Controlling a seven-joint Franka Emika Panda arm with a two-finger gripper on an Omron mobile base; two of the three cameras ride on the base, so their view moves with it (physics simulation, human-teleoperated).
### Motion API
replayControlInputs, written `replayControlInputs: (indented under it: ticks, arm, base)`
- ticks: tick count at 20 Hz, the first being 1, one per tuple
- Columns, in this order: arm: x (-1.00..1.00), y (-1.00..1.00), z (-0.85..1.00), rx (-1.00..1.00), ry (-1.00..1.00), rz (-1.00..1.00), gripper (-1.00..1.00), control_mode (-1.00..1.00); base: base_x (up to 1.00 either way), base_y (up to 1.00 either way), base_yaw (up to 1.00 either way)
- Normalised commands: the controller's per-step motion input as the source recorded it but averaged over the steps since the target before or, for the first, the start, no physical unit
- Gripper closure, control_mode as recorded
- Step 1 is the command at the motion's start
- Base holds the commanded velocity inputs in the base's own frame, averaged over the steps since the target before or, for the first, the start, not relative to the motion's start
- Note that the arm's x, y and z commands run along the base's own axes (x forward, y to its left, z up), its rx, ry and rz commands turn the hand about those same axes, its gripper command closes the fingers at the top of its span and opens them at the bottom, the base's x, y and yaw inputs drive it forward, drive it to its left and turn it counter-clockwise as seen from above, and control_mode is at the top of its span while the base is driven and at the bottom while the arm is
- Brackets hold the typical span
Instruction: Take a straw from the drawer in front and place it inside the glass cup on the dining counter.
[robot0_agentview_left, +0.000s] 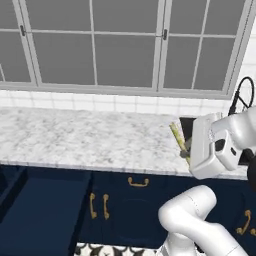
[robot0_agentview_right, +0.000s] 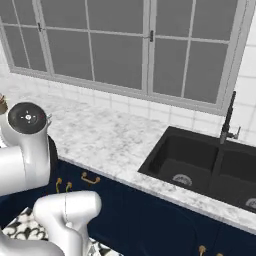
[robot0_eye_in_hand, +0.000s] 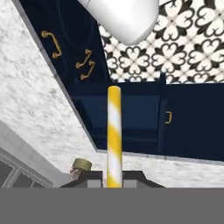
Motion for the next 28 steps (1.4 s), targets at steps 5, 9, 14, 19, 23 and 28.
replayControlInputs:
  ticks: [5, 9, 14, 19, 23, 28]
  arm:
    - [0.00, 0.00, 0.00, 0.00, 0.00, 0.00, 1.00, 1.00]
    - [0.00, 0.00, 0.00, 0.00, 0.00, 0.00, 1.00, 1.00]
    - [0.00, 0.00, 0.00, 0.00, 0.00, 0.00, 1.00, 1.00]
    - [0.00, 0.00, 0.00, 0.00, 0.00, 0.00, 1.00, 1.00]
    - [0.00, 0.00, 0.00, 0.00, 0.00, 0.00, 1.00, 1.00]
    - [0.00, 0.00, 0.00, 0.00, 0.00, 0.00, 1.00, 1.00]
  base:
    - [-0.81, -0.03, 0.45]
    - [-1.00, 0.13, 0.26]
    - [-0.86, 0.43, 0.20]
    - [-0.14, 0.98, 0.24]
    - [-0.06, 0.97, 0.33]
    - [-0.36, 0.38, 0.51]
